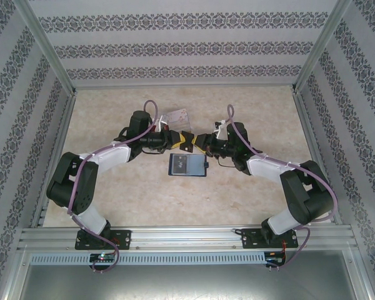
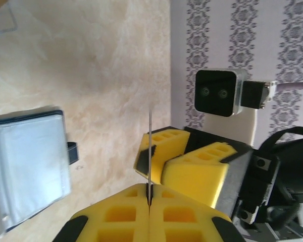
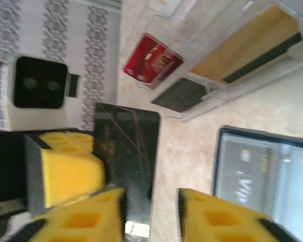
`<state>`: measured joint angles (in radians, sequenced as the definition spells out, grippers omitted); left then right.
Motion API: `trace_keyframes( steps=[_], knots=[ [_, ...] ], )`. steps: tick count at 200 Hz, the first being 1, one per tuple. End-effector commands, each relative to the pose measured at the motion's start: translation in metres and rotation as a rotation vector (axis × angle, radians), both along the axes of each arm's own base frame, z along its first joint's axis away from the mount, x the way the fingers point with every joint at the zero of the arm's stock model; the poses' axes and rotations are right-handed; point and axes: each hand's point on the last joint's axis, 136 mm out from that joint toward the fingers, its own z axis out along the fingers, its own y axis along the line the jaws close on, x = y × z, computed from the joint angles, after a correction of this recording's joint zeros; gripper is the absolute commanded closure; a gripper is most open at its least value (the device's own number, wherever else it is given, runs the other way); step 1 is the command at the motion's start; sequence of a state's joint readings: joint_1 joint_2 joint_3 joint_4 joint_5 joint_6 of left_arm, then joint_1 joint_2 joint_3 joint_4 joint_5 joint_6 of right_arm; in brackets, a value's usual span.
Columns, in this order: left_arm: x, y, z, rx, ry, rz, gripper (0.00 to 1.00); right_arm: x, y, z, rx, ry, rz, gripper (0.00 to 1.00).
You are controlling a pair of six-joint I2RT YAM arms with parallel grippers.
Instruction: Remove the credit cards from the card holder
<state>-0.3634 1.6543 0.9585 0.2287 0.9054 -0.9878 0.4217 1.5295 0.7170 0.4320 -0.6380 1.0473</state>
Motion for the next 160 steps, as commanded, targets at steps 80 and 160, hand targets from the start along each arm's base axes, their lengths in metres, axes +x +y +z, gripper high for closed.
trace_keyframes(
  steps=[80,160],
  knots=[
    [-0.001,0.078,-0.011,0.702,-0.394,-0.092,1.0,-0.011,-0.046,-0.034,-0.425,-0.021,0.018,0.07],
    [0.019,0.104,-0.001,1.03,-0.682,-0.351,1.0,-0.003,-0.047,-0.037,-0.446,-0.011,0.037,0.02]
  ],
)
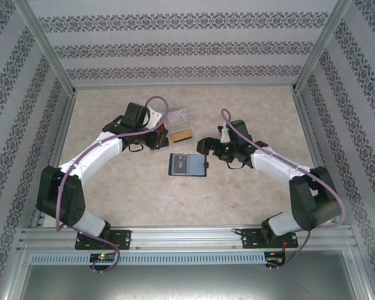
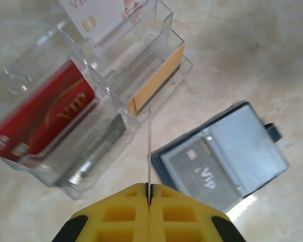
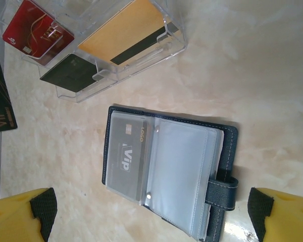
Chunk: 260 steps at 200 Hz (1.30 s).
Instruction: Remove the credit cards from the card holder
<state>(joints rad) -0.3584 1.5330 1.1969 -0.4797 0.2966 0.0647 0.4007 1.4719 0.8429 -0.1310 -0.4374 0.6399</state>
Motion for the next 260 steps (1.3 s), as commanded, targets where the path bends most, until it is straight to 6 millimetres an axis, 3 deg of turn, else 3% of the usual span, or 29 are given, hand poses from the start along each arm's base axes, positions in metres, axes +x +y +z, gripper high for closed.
trace_keyframes(
  steps=[1,33,77,145,190,260],
  knots=[
    [0.004,0.013,0.001,0.176,-0.052,-0.143,1.0,0.009,0.0,0.0,-0.015,-0.003,0.001,0.02],
    [-0.011,0.0,-0.003,0.213,-0.006,-0.372,1.0,0.013,-0.002,0.001,-0.021,0.001,-0.019,0.02],
    [-0.009,-0.002,-0.015,0.28,0.019,-0.535,1.0,0.016,-0.003,0.006,-0.01,0.015,-0.056,0.02],
    [0.01,0.01,-0.046,0.401,0.105,-0.548,1.0,0.02,-0.001,0.018,0.009,0.007,-0.087,0.02],
    [0.019,0.008,-0.053,0.386,0.134,-0.553,1.0,0.017,-0.002,0.029,0.009,-0.028,-0.107,0.02],
    [0.033,0.021,-0.074,0.474,0.207,-0.557,1.0,0.015,0.004,0.024,0.001,-0.021,-0.102,0.02]
  ],
)
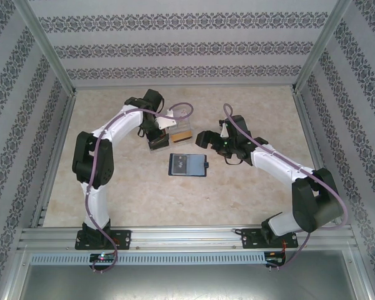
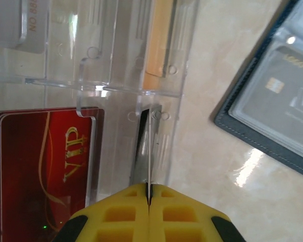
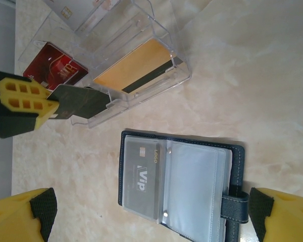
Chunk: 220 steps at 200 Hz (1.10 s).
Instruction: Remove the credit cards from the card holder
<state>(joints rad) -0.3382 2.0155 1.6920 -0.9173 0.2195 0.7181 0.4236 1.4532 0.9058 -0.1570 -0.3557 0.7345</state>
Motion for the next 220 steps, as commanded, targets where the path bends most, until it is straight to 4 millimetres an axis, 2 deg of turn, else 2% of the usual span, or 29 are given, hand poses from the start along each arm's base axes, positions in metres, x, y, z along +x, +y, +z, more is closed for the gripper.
trace_keyframes(
  steps=[1,58,101,136,176,200,220],
  knots=[
    [-0.006,0.012,-0.004,0.058,0.047,-0.025,1.0,0.001,0.002,0.0,-0.008,-0.002,-0.006,0.02],
    [-0.005,0.003,-0.003,0.013,0.061,-0.039,1.0,0.005,0.013,-0.001,-0.007,-0.003,0.011,0.02],
    [-0.001,0.006,-0.01,0.032,0.052,-0.03,1.0,0.0,0.014,-0.006,-0.013,0.002,0.017,0.02],
    [0.004,0.01,-0.005,0.052,0.02,-0.014,0.85,0.002,0.013,-0.005,-0.015,-0.004,0.02,0.02],
    [0.009,0.015,-0.003,0.078,-0.001,0.025,0.79,0.002,0.013,-0.007,-0.014,-0.002,0.021,0.02],
    [0.01,0.012,0.006,0.052,-0.006,0.043,0.78,0.001,0.012,-0.008,-0.021,-0.004,0.022,0.02],
    [0.017,0.005,0.029,-0.014,-0.056,0.1,0.74,-0.002,0.013,-0.008,-0.044,-0.006,0.029,0.02]
  ],
)
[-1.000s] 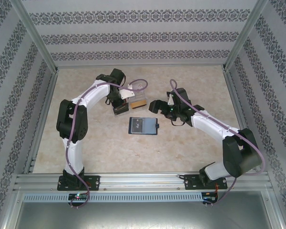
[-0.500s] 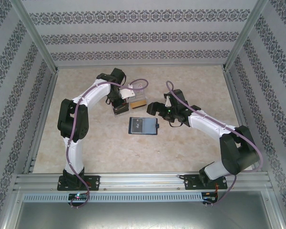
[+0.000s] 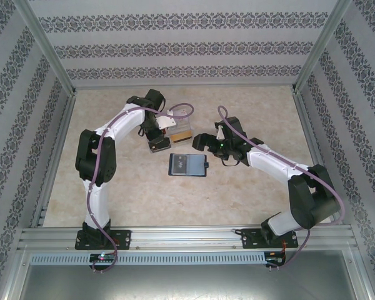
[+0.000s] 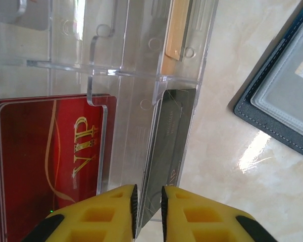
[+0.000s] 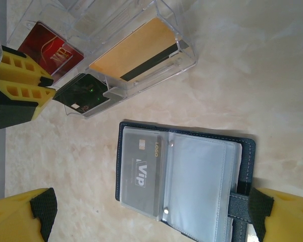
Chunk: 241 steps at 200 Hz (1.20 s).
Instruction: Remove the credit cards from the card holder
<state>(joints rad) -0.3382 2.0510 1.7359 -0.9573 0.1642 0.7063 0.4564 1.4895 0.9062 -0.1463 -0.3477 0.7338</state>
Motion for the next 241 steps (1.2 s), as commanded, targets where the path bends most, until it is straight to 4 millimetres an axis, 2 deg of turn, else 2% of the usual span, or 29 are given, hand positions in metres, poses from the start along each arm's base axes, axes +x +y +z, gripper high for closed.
trace_keyframes(
  steps=[1,27,42,52,67,79,94,109,117,134,184,241],
  knots=[
    [0.013,-0.004,0.036,-0.076,-0.077,0.077,0.73,0.002,0.002,0.004,-0.029,-0.024,0.002,0.02],
    [0.019,-0.01,0.072,-0.185,-0.176,0.179,0.6,-0.007,0.011,-0.005,-0.112,-0.011,0.034,0.05],
    [0.019,-0.006,0.092,-0.232,-0.248,0.252,0.48,-0.013,0.019,-0.014,-0.155,0.004,0.053,0.1],
    [0.019,-0.003,0.101,-0.259,-0.292,0.304,0.43,-0.017,0.024,-0.02,-0.184,0.017,0.063,0.15],
    [0.02,0.008,0.116,-0.297,-0.369,0.421,0.35,-0.021,0.033,-0.03,-0.227,0.033,0.076,0.21],
    [0.025,0.024,0.128,-0.318,-0.448,0.568,0.27,-0.025,0.041,-0.04,-0.262,0.053,0.093,0.24],
    [0.028,0.042,0.136,-0.362,-0.527,0.727,0.13,-0.027,0.049,-0.051,-0.306,0.069,0.112,0.28],
    [0.023,0.053,0.135,-0.367,-0.549,0.819,0.07,-0.028,0.053,-0.06,-0.354,0.085,0.124,0.33],
    [0.021,0.062,0.133,-0.351,-0.562,0.875,0.0,-0.028,0.054,-0.064,-0.38,0.085,0.13,0.35],
    [0.013,0.076,0.127,-0.357,-0.572,0.975,0.01,-0.028,0.055,-0.069,-0.422,0.08,0.137,0.36],
    [-0.01,0.078,0.107,-0.487,-0.484,1.152,0.0,-0.024,0.058,-0.083,-0.497,0.092,0.172,0.41],
    [-0.042,0.057,0.071,-0.591,-0.253,1.234,0.0,-0.025,0.057,-0.097,-0.536,0.137,0.189,0.44]
  ],
)
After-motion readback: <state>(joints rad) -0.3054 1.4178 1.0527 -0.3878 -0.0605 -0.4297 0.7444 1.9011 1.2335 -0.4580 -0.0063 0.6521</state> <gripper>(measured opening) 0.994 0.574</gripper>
